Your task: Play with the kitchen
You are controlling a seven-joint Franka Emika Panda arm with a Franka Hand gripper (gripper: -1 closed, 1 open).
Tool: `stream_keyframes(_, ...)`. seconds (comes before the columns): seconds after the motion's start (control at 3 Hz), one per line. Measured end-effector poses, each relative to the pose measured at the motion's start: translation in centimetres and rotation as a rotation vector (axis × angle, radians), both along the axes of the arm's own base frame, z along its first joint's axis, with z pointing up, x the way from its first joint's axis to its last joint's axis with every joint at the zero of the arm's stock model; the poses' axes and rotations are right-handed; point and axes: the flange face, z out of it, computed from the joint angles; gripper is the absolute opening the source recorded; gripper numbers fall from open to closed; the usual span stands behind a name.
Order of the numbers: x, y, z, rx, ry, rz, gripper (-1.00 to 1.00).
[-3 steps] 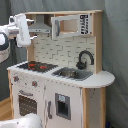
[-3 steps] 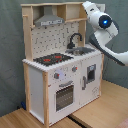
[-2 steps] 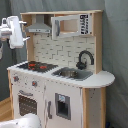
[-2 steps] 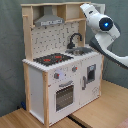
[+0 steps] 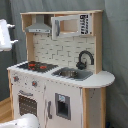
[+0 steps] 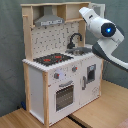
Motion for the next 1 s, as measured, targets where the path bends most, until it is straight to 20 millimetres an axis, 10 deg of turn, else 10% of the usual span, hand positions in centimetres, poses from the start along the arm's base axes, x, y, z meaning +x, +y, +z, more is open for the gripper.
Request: stream_keyframes(1.0,-5.6,9.1,-8.9,-0.141,0.067,0.035,1.00)
